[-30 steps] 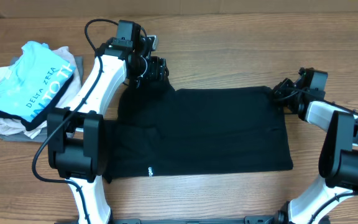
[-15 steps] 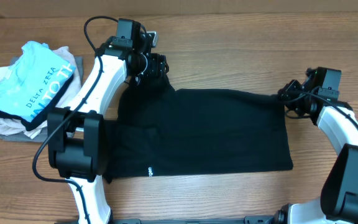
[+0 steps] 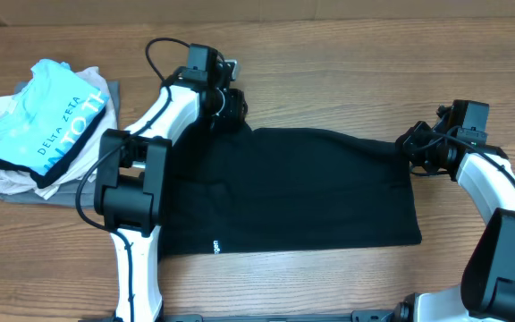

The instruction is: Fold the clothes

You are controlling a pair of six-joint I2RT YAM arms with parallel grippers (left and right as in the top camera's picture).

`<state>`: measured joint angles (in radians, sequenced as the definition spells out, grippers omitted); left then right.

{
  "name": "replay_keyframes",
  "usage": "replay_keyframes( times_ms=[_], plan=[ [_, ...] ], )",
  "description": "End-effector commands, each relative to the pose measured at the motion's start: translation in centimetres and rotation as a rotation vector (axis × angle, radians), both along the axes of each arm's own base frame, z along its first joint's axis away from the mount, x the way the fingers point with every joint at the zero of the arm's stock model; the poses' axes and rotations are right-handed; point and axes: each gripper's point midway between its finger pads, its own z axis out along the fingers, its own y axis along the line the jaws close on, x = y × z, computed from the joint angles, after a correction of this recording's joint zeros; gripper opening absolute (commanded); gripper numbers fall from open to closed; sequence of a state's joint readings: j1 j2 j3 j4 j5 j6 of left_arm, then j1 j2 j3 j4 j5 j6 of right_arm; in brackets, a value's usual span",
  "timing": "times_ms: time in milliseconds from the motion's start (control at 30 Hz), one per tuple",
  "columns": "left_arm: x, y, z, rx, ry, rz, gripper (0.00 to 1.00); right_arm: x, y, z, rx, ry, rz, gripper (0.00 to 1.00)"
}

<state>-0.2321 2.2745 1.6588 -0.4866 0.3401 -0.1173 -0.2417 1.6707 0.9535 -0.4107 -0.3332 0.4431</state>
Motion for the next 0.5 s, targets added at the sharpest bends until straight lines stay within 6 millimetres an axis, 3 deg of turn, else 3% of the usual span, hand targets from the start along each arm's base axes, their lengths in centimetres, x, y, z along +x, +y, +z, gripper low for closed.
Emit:
replay_keyframes(
  times_ms=[0, 67, 167, 467],
  plan=[
    [-0.9, -0.9, -2.0, 0.023, 0.039, -0.031, 0.3, 0.2, -0.1, 1.2, -0.013, -0.036, 0.007, 0.04],
    [-1.2, -0.9, -2.1, 0.027, 0.05, -0.032, 0.13, 0.2, -0.1, 1.2, -0.013, -0.036, 0.007, 0.04],
    [-1.1, -0.7, -1.7, 0.028, 0.05, -0.028, 0.05, 0.2, -0.1, 1.2, -0.013, -0.036, 0.007, 0.04],
    [-0.2, 2.9, 2.0, 0.111, 0.038, 0.051, 0.04, 0.7, -1.1, 1.4, -0.064, -0.062, -0.001, 0.04]
  ],
)
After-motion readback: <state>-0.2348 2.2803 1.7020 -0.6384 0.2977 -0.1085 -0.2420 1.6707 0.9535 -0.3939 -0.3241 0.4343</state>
